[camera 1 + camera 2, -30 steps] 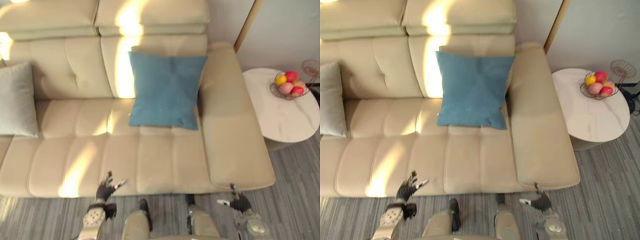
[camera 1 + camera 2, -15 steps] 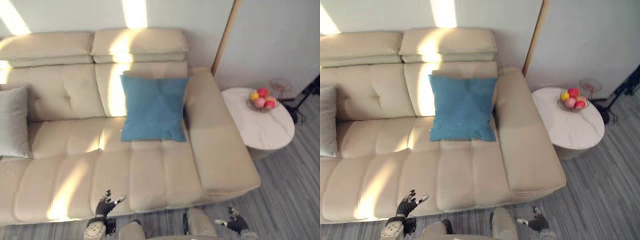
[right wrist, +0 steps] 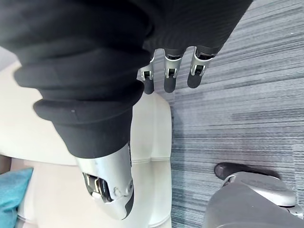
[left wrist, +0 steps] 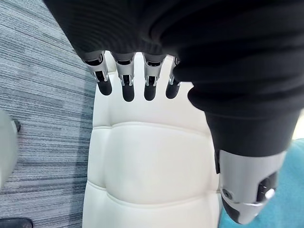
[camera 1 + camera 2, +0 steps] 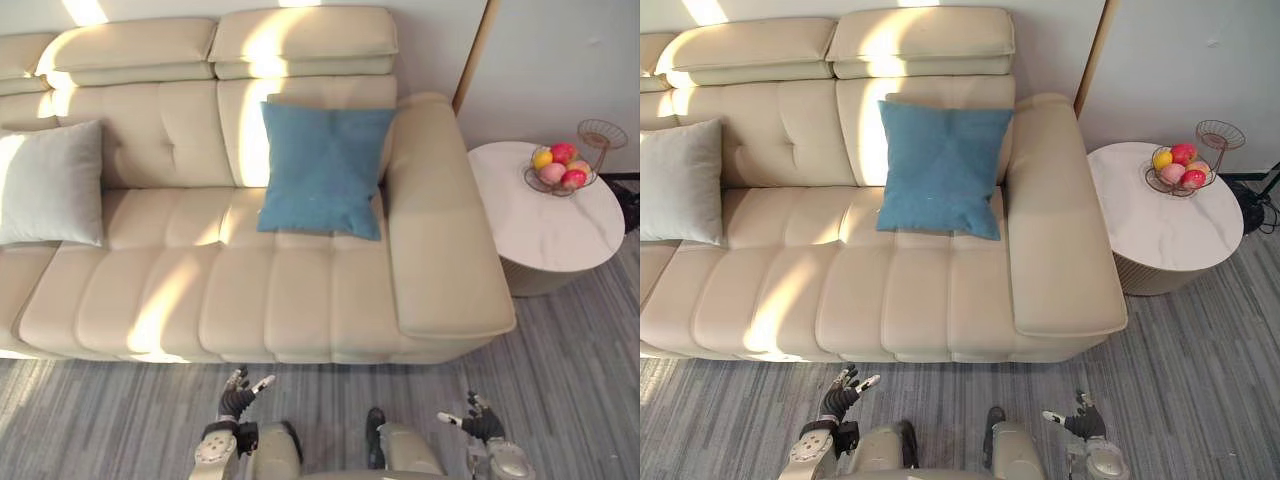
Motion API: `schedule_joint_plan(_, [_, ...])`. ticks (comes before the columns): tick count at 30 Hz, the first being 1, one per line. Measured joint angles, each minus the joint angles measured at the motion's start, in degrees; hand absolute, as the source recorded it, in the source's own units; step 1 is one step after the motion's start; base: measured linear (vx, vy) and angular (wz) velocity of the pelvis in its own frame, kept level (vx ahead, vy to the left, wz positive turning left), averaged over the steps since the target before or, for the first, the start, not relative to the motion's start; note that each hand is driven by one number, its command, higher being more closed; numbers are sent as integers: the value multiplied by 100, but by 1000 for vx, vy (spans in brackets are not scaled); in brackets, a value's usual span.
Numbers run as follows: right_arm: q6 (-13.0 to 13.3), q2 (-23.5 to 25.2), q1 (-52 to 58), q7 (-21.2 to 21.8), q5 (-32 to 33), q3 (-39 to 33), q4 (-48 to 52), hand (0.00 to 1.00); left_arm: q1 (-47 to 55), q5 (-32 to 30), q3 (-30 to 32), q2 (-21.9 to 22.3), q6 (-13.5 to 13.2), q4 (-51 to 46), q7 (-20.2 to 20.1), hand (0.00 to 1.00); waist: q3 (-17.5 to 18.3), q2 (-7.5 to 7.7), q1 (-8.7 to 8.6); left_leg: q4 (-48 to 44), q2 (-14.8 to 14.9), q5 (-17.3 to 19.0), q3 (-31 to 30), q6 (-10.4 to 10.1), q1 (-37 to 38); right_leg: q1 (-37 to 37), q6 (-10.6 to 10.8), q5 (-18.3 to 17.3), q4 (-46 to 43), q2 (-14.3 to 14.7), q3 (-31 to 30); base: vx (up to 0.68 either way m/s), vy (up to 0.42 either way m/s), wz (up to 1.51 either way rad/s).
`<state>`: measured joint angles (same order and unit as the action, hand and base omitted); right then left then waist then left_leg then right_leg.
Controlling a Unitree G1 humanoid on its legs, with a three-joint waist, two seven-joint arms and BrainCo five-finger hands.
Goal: Pick up cushions and gather them together orderly.
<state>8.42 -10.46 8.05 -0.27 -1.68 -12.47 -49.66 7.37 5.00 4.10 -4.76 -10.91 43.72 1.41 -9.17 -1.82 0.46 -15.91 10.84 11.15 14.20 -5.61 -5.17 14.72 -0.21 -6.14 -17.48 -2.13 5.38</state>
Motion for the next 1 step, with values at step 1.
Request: schedule_joint_plan(1, [-17,106,-39,-2,-2,-85,-132,0,-10,-4,1,-98,36,19,4,0,45,65,-38,387,-147,-4,22,-80,58,54,117,96,72,-94,-16,-100,87,14])
